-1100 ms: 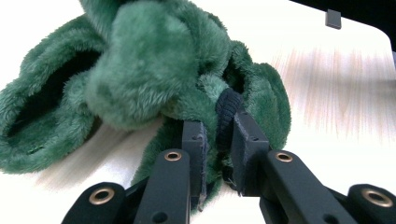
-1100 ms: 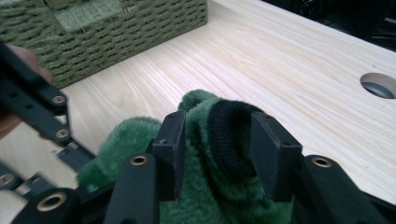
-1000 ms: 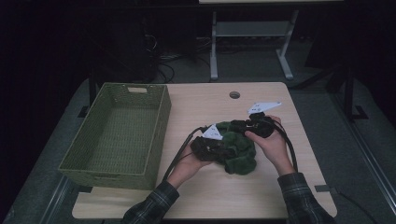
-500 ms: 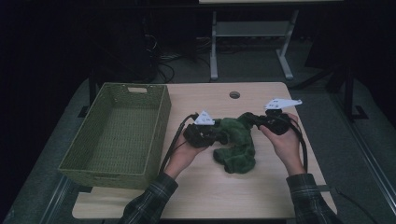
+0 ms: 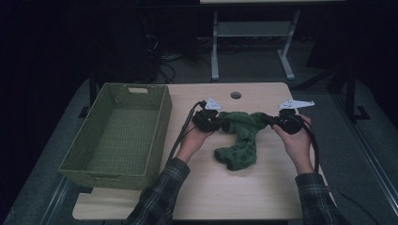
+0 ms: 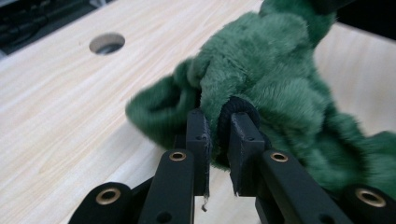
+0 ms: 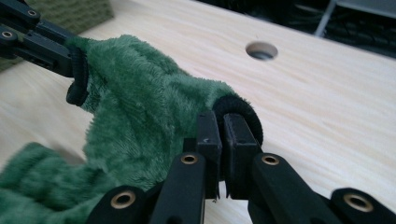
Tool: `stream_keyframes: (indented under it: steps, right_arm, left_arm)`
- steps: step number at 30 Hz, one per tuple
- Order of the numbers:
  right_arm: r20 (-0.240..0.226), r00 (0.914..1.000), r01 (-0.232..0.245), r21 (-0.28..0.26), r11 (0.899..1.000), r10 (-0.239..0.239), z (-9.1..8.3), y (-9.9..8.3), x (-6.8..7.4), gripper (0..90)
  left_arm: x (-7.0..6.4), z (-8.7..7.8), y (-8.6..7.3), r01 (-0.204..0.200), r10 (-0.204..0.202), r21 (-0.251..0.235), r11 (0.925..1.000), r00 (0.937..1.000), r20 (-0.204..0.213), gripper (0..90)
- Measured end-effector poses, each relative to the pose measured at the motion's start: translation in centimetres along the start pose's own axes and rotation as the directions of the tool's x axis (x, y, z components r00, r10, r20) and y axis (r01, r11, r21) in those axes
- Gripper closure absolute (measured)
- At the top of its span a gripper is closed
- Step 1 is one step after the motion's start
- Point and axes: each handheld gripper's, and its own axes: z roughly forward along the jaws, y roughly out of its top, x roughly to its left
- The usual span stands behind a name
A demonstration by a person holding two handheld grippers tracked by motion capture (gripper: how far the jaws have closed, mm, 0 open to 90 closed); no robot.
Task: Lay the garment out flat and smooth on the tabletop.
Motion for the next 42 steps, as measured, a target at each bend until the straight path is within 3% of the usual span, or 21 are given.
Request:
stream_keyframes:
  steps: [5,11,16,19,23,29,34,38,42]
  right_arm:
    - [0.019,0.9995,-0.026,0.037,0.999,0.025,1.3,-0.7,-0.9,86.3]
    - [0.044,0.9979,-0.052,0.099,0.994,0.048,3.2,-2.0,-1.8,86.3]
    - [0.037,0.9951,-0.096,0.135,0.986,0.091,4.5,-3.7,-2.3,85.8]
    - [0.015,0.9948,-0.102,0.117,0.988,0.1,4.3,-4.0,-2.2,80.4]
    - [0.015,0.9959,-0.09,0.076,0.993,0.089,2.5,-3.4,-2.0,65.5]
    - [0.002,0.9978,-0.066,0.028,0.997,0.066,-0.3,-3.4,-1.5,59.9]
    - [-0.037,0.9984,-0.044,0.007,0.999,0.044,-2.4,-3.7,0.7,59.7]
    - [-0.075,0.9969,-0.023,0.006,1.0,0.023,-3.1,-4.3,2.8,59.9]
    - [-0.11,0.9939,-0.001,0.002,1.0,0.001,-3.4,-4.7,4.7,60.3]
  left_arm:
    - [0.9,2.4,-0.8,0.013,-0.013,0.042,0.999,0.9999,-0.009,79.8]
    - [1.0,4.5,-1.6,-0.005,0.007,0.089,0.996,0.9996,-0.027,79.9]
    - [1.0,5.0,-1.9,-0.005,0.007,0.107,0.9943,0.9997,-0.022,78.8]
    - [0.8,4.2,-1.5,0.004,-0.003,0.104,0.9946,1.0,-0.007,69.6]
    - [0.5,1.6,-1.0,0.016,-0.015,0.075,0.9971,0.9998,-0.009,57.3]
    - [-0.7,-1.9,-1.3,0.002,-0.002,0.042,0.9991,1.0,0.01,54.1]
    - [-2.1,-3.4,-2.8,-0.033,0.032,0.053,0.998,0.9991,0.026,52.7]
    - [-2.8,-3.7,-4.5,-0.025,0.021,0.067,0.9975,0.9978,0.062,51.9]
    - [-3.2,-3.7,-5.7,-0.032,0.028,0.071,0.9969,0.9972,0.07,49.4]
